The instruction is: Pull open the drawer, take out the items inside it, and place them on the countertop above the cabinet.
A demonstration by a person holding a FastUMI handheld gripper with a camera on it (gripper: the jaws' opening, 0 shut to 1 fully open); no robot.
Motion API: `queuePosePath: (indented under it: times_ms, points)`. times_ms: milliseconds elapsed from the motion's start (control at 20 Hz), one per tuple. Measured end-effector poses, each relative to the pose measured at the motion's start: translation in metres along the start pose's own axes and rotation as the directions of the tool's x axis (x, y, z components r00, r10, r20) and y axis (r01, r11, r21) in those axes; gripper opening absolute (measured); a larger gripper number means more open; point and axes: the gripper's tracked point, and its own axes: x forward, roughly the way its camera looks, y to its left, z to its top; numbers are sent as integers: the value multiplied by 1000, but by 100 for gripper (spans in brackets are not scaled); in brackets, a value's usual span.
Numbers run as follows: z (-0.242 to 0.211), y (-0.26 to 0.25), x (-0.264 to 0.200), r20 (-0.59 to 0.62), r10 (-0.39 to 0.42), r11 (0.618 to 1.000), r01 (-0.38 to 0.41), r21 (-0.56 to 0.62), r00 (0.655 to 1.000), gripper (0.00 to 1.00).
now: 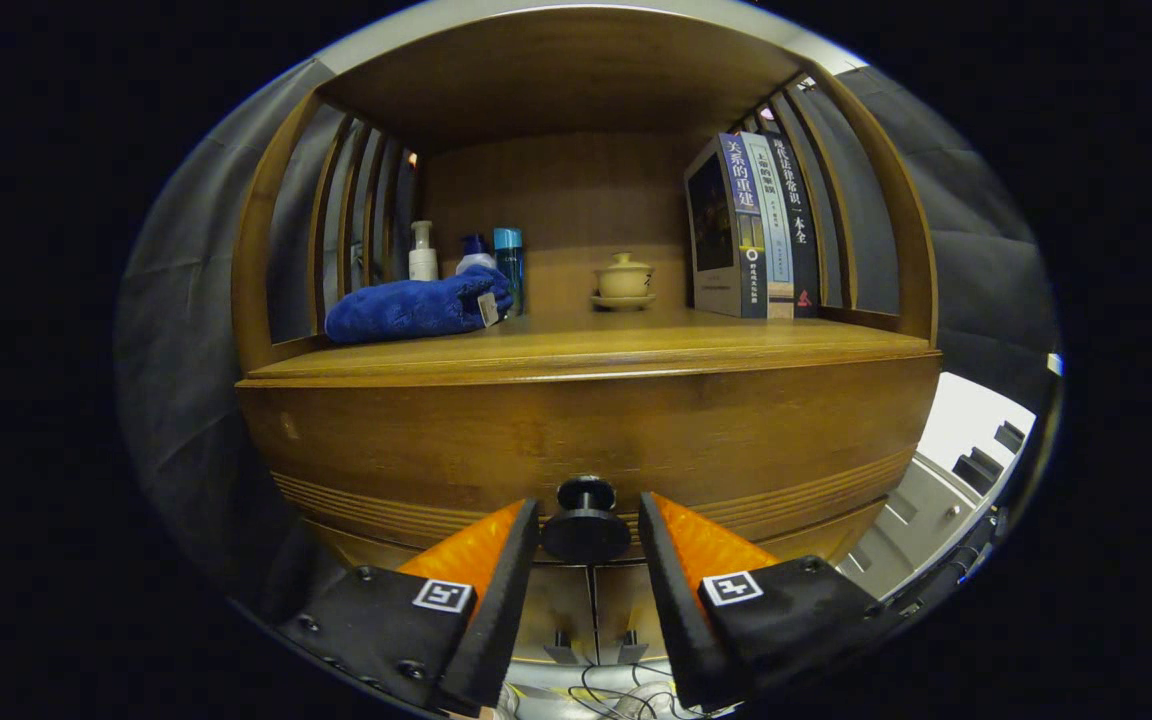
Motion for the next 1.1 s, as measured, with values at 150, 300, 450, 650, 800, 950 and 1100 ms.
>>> queuePosePath:
  times_ms: [150,300,450,650,800,950,1100]
  points:
    - [-1,1,3,-3,-4,1000,4,-8,1000,54]
    - [-1,1,4,-19,-7,999,6,-34,1000,52]
    - [-3,1,4,-23,-2,999,1,-34,1000,48]
    - [-2,0,4,-25,-19,1000,20,14,999,39]
    - [-4,0,0,-33,-32,999,32,-1,999,37]
    - [-7,2,-12,-31,-27,1000,27,13,999,37]
    - [-11,2,-27,-27,-32,999,32,6,999,37]
